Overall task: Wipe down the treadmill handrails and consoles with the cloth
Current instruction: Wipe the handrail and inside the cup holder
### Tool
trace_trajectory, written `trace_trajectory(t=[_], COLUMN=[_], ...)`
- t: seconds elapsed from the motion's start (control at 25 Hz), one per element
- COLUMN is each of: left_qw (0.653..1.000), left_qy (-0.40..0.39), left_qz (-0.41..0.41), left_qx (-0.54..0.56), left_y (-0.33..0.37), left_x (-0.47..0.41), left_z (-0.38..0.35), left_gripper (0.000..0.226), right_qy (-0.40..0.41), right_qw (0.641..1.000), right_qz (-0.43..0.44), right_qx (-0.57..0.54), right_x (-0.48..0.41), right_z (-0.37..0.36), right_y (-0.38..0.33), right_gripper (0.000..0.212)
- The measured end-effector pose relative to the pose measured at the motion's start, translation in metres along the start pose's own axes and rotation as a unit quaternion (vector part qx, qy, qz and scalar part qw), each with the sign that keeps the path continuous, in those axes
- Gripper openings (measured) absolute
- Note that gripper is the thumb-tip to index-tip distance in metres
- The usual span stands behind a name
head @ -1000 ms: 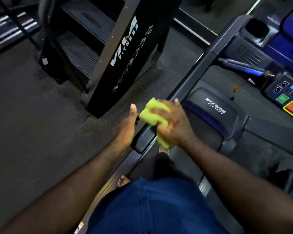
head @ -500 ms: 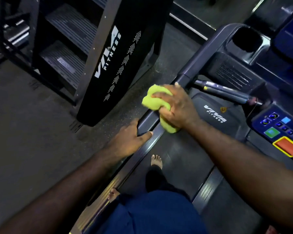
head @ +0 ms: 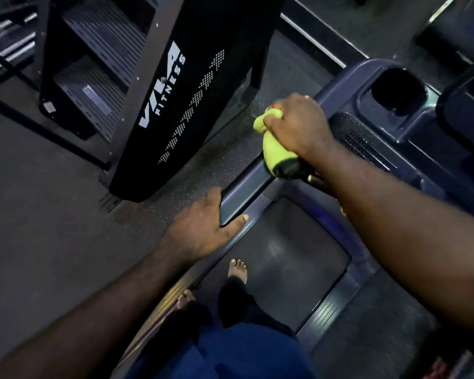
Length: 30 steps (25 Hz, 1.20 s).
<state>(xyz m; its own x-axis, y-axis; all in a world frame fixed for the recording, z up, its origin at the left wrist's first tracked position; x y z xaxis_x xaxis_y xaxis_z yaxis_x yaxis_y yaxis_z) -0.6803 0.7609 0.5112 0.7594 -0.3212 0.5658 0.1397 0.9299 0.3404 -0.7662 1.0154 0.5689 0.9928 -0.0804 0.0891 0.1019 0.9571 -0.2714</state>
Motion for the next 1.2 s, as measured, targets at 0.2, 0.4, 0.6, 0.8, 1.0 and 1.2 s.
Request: trace_trajectory(t=[0.2, 0.4, 0.6, 0.8, 1.0, 1.2], left_qw=[1.000, 0.999, 0.997, 0.993, 0.953, 0.939], left_qy=[-0.014, -0.029, -0.021, -0.077, -0.202, -0.246], left_qz=[0.006, -0.007, -0.037, -0.028, 0.045, 0.025], left_qx=[0.001, 0.013, 0.060, 0.084, 0.220, 0.240], left_y=[0.002, -0.001, 0.002, -0.001, 0.005, 0.060], left_x=[0.004, -0.004, -0.001, -0.004, -0.048, -0.084], left_z=[-0.002, -0.005, 0.000, -0.006, -0.009, -0.009], left_gripper=[0.075, 0.077, 0.071, 0.090, 0.118, 0.126], right_qy=[0.068, -0.127, -0.380, -0.372, -0.478, -0.315], right_qw=[0.995, 0.988, 0.891, 0.909, 0.850, 0.936], right_qz=[0.073, 0.046, 0.037, 0.016, 0.075, 0.080], right_qx=[0.018, 0.070, 0.247, 0.188, 0.209, 0.131], right_x=[0.046, -0.001, -0.040, -0.011, -0.044, -0.039], right_z=[-0.001, -0.009, -0.065, -0.042, -0.103, -0.018], right_y=[-0.024, -0.026, -0.054, -0.051, -0.063, -0.005], right_gripper=[0.051, 0.059, 0.077, 0.078, 0.085, 0.050])
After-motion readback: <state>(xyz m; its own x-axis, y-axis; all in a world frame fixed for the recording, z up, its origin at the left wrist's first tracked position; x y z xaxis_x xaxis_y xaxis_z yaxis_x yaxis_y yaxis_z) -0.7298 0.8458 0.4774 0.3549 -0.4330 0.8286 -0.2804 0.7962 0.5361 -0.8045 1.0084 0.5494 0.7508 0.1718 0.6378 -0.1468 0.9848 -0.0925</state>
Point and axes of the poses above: each hand's wrist, its own x-axis away from the middle knuckle, its own z-axis out of the back of the hand, y = z × x, the point moved 10 cm from there along -x, towards the middle knuckle, and after that the axes turned 11 degrees about z, right-handed, at the moved point
